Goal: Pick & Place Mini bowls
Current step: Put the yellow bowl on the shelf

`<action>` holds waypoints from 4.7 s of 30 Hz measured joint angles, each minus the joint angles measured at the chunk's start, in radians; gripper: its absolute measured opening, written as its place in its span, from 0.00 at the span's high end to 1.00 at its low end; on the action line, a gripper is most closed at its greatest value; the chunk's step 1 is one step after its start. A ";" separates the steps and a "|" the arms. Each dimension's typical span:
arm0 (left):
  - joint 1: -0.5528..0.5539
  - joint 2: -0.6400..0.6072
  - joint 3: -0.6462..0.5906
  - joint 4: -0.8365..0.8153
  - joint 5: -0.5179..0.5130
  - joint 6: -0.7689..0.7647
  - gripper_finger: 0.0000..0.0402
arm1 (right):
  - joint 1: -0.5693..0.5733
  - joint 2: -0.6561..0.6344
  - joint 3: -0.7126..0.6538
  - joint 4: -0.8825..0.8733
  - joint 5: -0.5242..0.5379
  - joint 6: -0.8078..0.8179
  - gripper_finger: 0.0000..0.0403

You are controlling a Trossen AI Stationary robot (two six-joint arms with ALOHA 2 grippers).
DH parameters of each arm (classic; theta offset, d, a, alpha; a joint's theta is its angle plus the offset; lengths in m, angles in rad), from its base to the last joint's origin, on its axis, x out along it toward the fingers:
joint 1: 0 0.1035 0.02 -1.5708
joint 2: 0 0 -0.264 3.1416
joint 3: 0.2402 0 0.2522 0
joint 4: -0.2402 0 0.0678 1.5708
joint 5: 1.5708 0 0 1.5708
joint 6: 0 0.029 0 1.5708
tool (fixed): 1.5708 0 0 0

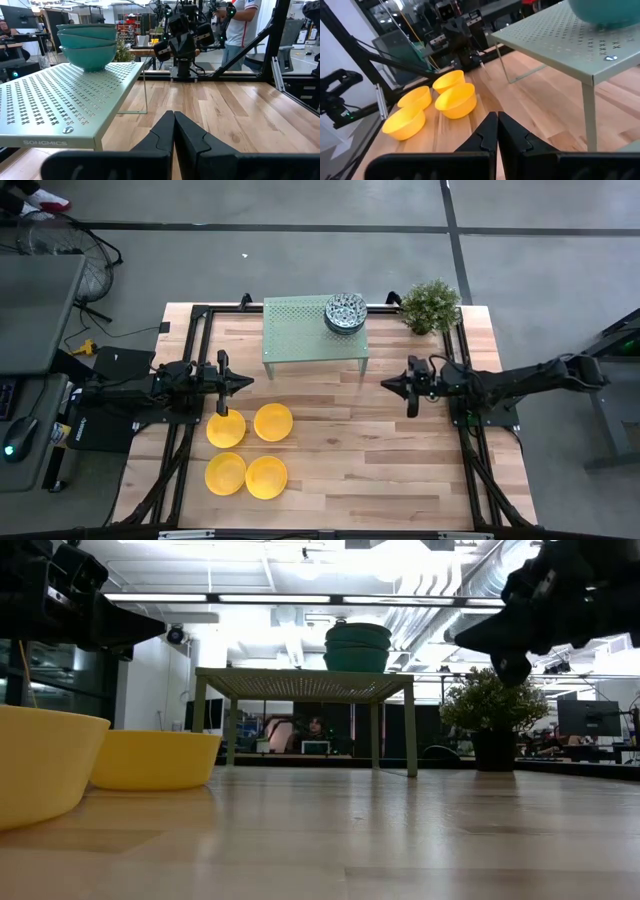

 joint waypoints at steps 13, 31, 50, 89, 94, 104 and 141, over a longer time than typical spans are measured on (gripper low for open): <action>0.000 0.000 0.000 0.000 0.000 0.000 0.98 | 0.000 -0.173 -0.073 0.005 -0.061 -0.065 1.00; 0.000 0.000 0.000 0.000 0.000 0.000 0.98 | 0.000 -0.509 -0.073 -0.353 -0.207 -0.132 1.00; 0.000 0.000 0.000 0.000 0.000 0.000 0.98 | 0.072 -0.730 -0.073 -0.582 -0.145 -0.214 1.00; 0.000 0.000 0.000 0.000 0.000 0.000 0.98 | 0.053 -0.702 -0.126 -0.452 -0.041 -0.412 1.00; 0.000 0.000 0.000 0.000 0.000 0.000 0.98 | 0.023 -0.700 -0.126 -0.454 -0.051 -0.397 1.00; 0.000 0.000 0.000 0.000 0.000 0.000 0.98 | 0.014 -0.685 -0.126 -0.462 -0.077 -0.386 1.00; 0.000 0.000 0.000 0.000 0.000 0.000 0.98 | 0.014 -0.684 -0.126 -0.451 -0.077 -0.386 1.00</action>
